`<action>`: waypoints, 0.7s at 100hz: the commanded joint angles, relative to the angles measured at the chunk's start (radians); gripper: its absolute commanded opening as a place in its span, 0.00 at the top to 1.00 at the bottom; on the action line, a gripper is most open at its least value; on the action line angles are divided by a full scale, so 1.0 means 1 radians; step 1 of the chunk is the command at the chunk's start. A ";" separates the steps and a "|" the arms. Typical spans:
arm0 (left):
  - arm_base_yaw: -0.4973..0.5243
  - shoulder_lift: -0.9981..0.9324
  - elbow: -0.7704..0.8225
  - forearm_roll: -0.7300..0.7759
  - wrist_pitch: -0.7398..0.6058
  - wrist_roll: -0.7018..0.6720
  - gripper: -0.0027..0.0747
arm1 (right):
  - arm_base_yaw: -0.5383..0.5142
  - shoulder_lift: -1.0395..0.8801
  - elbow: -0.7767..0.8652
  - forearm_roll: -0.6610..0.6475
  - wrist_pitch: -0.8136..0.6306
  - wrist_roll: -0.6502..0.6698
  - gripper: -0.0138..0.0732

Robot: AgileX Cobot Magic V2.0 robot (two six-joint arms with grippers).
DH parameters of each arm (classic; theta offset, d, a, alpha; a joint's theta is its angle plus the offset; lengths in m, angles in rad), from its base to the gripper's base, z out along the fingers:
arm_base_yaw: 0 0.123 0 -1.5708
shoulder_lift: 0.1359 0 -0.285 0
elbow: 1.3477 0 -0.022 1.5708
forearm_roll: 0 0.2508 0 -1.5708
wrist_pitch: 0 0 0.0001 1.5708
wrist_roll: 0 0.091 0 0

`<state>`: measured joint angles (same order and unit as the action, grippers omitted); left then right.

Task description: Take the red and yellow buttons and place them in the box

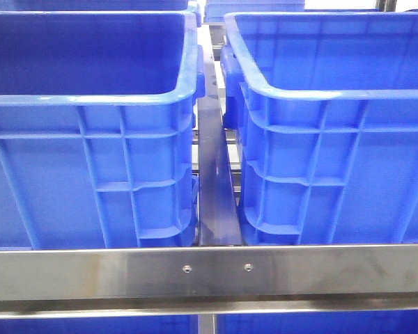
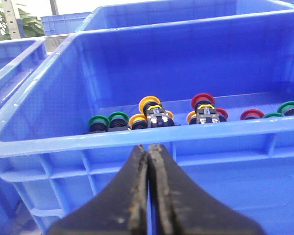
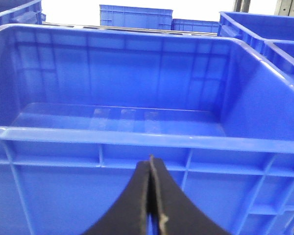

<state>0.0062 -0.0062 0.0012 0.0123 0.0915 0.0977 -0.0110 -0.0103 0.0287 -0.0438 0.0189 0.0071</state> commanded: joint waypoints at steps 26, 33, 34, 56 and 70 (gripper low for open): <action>0.004 -0.030 0.051 -0.004 -0.077 -0.011 0.99 | -0.007 -0.024 -0.016 -0.008 -0.077 0.003 0.91; 0.004 -0.030 0.051 -0.004 -0.079 -0.011 0.99 | -0.007 -0.024 -0.016 -0.008 -0.077 0.003 0.91; 0.004 -0.030 0.051 -0.004 -0.079 -0.011 0.99 | -0.007 -0.024 -0.016 -0.008 -0.077 0.003 0.91; 0.004 -0.030 0.051 -0.006 -0.137 -0.011 0.99 | -0.007 -0.024 -0.016 -0.008 -0.077 0.003 0.91; 0.004 -0.030 0.006 -0.012 -0.164 -0.011 0.99 | -0.007 -0.024 -0.016 -0.008 -0.077 0.003 0.91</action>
<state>0.0062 -0.0062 0.0012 0.0102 0.0199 0.0977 -0.0110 -0.0103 0.0287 -0.0438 0.0189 0.0071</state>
